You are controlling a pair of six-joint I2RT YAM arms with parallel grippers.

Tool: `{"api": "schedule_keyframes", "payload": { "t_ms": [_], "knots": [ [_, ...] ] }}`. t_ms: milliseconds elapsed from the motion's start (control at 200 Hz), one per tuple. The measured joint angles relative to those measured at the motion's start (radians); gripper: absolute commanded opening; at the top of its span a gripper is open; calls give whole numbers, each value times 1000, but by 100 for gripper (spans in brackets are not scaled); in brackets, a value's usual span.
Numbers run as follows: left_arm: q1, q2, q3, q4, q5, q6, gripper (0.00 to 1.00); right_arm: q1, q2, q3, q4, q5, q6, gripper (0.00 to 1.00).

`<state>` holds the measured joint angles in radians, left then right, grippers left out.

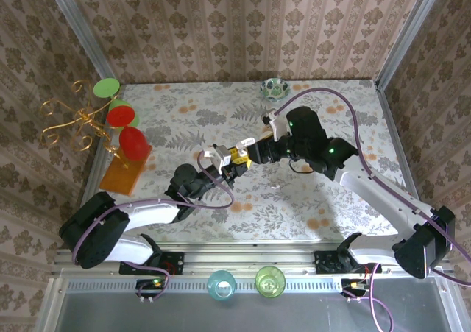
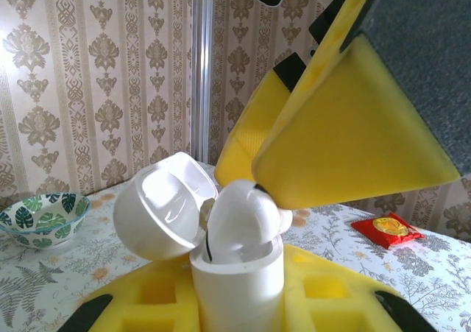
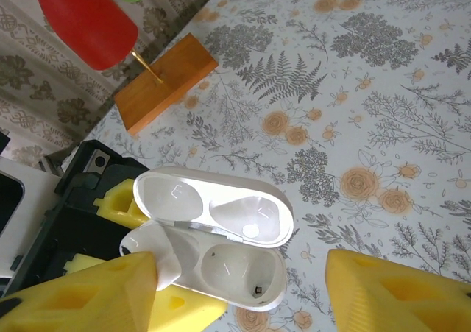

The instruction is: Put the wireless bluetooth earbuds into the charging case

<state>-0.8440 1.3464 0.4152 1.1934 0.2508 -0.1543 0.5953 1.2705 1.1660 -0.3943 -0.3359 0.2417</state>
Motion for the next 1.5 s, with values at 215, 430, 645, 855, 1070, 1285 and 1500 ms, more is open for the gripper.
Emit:
{"api": "schedule_keyframes", "payload": {
  "t_ms": [215, 430, 645, 855, 1070, 1285, 1500],
  "knots": [
    [0, 0, 0, -3, 0, 0, 0, 5, 19, 19, -26, 45, -4, 66],
    [0, -3, 2, -12, 0, 0, 0, 11, 27, 33, -54, 97, -5, 66],
    [2, -9, 2, -9, 3, 0, 0, 11, 13, 26, -47, 62, -4, 67],
    [25, -32, -3, 21, 8, 1, 0, -1, -92, -40, 8, 34, 8, 67],
    [68, -76, -48, 23, 14, 13, 0, -56, -196, -168, 66, 79, 92, 66],
    [73, -166, -69, -48, 14, 71, 0, -196, -232, -338, 75, 125, 245, 64],
    [73, -223, -69, -121, 14, 118, 0, -274, -156, -457, 94, 95, 385, 50]
  ]
}}
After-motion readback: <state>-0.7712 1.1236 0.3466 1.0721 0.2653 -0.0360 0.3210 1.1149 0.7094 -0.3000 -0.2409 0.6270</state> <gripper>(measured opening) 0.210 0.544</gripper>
